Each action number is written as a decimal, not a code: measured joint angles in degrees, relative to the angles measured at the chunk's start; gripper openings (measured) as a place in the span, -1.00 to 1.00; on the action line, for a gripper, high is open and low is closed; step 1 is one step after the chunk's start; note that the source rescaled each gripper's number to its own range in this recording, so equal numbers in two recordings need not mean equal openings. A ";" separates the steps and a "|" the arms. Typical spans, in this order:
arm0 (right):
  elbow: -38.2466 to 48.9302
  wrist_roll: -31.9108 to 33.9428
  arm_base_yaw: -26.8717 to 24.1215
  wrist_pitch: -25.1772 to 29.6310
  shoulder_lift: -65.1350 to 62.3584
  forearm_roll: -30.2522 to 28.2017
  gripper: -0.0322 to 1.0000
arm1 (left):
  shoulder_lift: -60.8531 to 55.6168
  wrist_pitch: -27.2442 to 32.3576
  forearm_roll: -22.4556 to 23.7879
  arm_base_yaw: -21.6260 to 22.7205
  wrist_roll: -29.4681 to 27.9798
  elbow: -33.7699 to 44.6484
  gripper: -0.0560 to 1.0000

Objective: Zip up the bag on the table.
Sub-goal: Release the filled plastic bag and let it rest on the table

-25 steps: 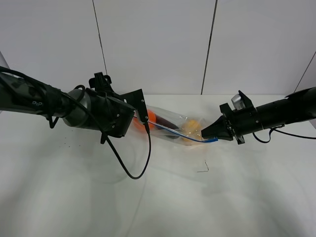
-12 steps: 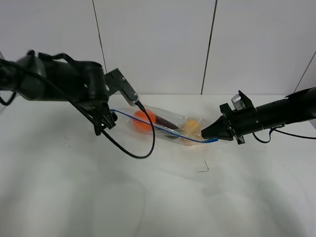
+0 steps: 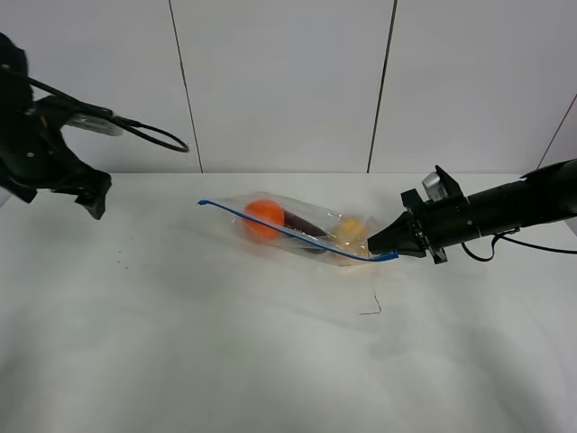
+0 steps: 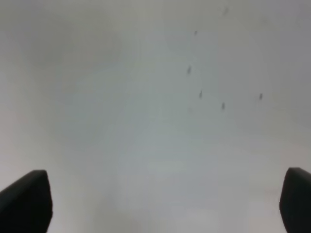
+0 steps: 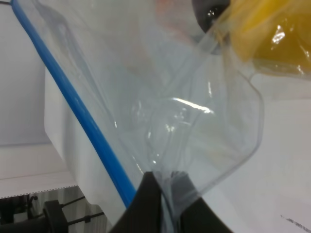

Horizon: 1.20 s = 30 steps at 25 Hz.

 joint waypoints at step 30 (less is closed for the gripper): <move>0.00 -1.28 0.00 0.00 0.00 -1.34 -0.94 | -33.43 -3.81 -10.09 10.37 8.05 23.43 1.00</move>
